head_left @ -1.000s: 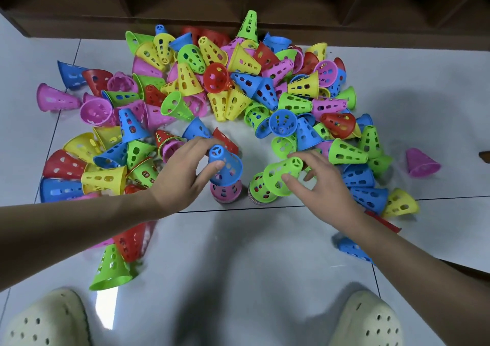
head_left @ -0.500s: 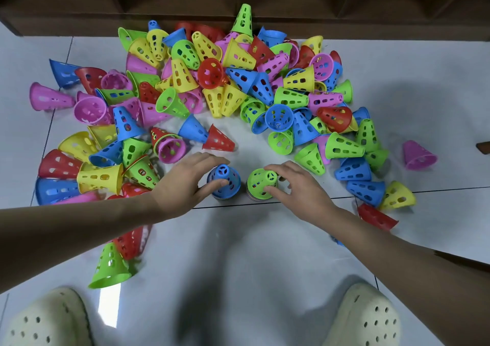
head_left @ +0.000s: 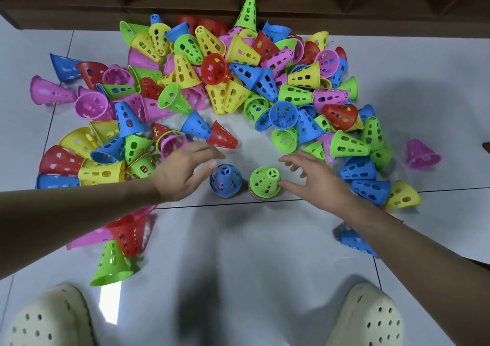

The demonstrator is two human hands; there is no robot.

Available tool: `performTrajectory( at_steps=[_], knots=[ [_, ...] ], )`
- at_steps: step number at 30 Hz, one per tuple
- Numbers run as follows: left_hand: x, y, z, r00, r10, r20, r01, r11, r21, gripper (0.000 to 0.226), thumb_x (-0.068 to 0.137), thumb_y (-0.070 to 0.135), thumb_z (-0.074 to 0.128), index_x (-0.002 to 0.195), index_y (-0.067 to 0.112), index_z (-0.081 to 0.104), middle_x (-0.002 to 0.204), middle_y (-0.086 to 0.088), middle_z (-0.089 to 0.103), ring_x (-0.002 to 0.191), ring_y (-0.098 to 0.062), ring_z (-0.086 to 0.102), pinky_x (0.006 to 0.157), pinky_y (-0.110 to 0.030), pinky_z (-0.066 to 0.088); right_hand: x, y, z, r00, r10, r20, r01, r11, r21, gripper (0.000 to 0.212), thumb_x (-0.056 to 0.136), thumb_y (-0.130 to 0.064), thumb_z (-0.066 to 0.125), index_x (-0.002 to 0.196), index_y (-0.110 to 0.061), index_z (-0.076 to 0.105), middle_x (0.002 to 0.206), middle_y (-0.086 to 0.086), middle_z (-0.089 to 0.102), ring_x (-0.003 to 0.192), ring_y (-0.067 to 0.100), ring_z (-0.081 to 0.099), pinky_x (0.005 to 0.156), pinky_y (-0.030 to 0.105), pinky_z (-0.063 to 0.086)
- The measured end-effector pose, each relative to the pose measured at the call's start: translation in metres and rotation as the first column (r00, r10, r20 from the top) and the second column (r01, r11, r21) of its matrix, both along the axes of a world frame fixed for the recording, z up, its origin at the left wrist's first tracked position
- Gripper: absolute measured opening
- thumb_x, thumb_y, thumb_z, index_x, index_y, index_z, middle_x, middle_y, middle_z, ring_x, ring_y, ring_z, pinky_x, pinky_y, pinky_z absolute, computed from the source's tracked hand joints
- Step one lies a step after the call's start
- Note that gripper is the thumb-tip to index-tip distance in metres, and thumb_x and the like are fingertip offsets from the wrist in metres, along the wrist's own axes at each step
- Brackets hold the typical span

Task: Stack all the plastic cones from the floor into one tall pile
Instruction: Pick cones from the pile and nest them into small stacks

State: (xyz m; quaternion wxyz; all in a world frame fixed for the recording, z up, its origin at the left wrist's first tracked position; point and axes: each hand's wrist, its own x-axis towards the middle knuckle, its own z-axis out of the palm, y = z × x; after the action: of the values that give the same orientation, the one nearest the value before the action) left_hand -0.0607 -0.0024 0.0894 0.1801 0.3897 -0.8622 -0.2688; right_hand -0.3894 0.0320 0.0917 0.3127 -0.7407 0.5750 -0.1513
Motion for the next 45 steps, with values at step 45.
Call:
performTrajectory(
  at_steps=[45],
  knots=[
    [-0.024, 0.033, 0.029, 0.930, 0.300, -0.212, -0.285, 0.953, 0.101, 0.049, 0.098, 0.043, 0.054, 0.132, 0.008, 0.050, 0.120, -0.002, 0.057, 0.108, -0.018, 0.056, 0.094, -0.032, 0.049, -0.033, 0.002, -0.026, 0.839, 0.031, -0.543, -0.149, 0.973, -0.176, 0.035, 0.085, -0.017, 0.058, 0.118, -0.010, 0.069, 0.080, 0.008, 0.072, 0.076, 0.031, 0.065, 0.078, 0.042, 0.050]
  ],
)
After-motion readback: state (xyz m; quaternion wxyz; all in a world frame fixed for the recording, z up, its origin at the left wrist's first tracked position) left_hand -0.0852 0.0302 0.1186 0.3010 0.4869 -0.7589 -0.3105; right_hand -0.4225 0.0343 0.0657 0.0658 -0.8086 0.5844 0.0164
